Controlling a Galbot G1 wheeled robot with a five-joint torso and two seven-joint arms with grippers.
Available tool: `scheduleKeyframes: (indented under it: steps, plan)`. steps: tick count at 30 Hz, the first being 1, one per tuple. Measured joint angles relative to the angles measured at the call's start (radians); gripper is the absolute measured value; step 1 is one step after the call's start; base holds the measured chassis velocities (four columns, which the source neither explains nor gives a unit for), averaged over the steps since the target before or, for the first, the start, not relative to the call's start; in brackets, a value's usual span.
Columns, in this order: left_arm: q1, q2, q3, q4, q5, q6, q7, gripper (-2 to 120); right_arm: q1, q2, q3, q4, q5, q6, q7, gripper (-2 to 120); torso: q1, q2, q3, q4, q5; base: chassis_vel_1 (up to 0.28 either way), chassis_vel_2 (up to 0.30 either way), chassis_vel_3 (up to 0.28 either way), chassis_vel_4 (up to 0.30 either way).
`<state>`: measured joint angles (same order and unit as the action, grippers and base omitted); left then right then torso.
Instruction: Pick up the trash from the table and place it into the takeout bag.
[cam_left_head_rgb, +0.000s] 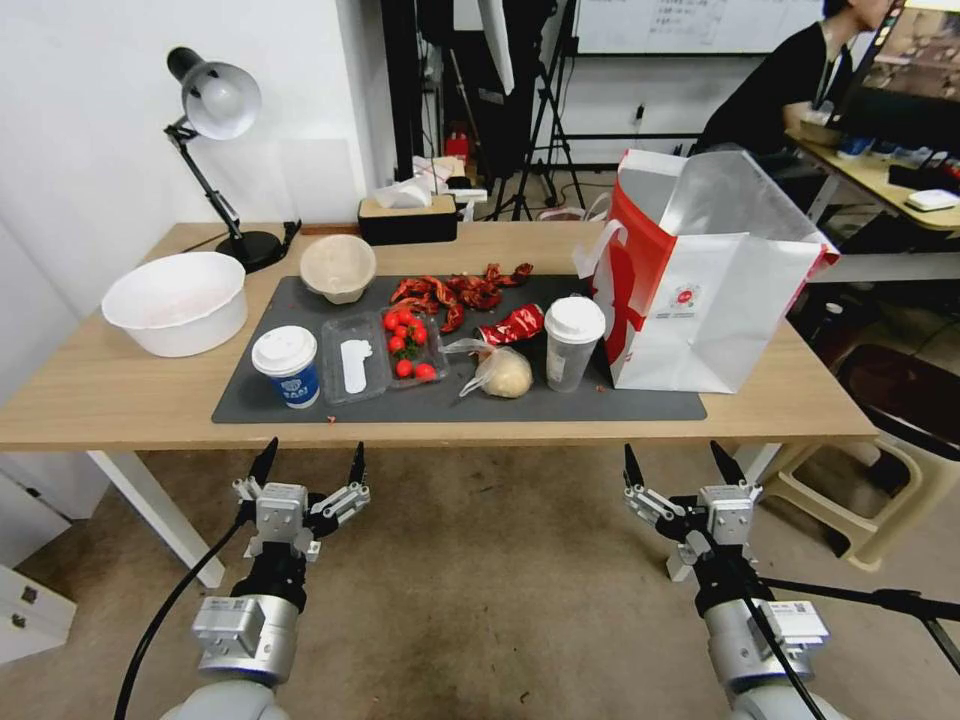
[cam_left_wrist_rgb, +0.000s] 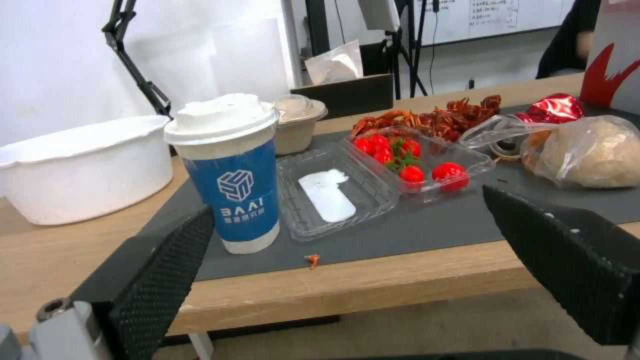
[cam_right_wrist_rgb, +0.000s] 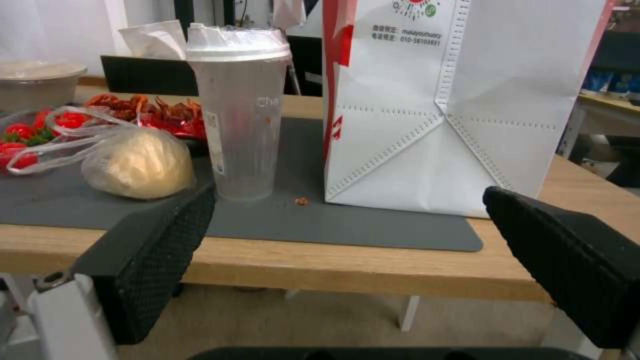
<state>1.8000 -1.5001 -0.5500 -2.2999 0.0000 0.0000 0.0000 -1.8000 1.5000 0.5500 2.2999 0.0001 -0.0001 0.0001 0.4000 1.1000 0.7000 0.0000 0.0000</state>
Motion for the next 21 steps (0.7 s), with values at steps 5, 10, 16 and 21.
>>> scheduleKeyframes:
  steps: [5, 10, 16, 21]
  plan:
    - [0.0, 0.0, 0.0, 0.0, 0.0, 0.0, 0.0, 100, 0.0, 0.0, 0.0, 0.0, 0.0, 0.0, 0.0, 100, 0.0, 0.0, 0.0, 0.0, 0.0, 0.0, 0.0, 0.0, 0.0]
    - [0.0, 0.0, 0.0, 0.0, 0.0, 0.0, 0.0, 100, 0.0, 0.0, 0.0, 0.0, 0.0, 0.0, 0.0, 100, 0.0, 0.0, 0.0, 0.0, 0.0, 0.0, 0.0, 0.0, 0.0]
    - [0.0, 0.0, 0.001, -0.003, -0.003, 0.003, -0.002, 100, -0.001, 0.0, 0.0, 0.004, 0.0, -0.005, -0.001, 100, 0.0, 0.0, 0.0, 0.0, 0.0, 0.0, 0.0, 0.0, 0.0]
    - [0.013, 0.015, 0.056, -0.135, -0.103, 0.133, -0.081, 100, -0.031, 0.02, 0.021, 0.102, -0.005, -0.129, -0.061, 100, 0.0, 0.0, 0.0, -0.0002, 0.0, 0.0, 0.0, 0.0, 0.0]
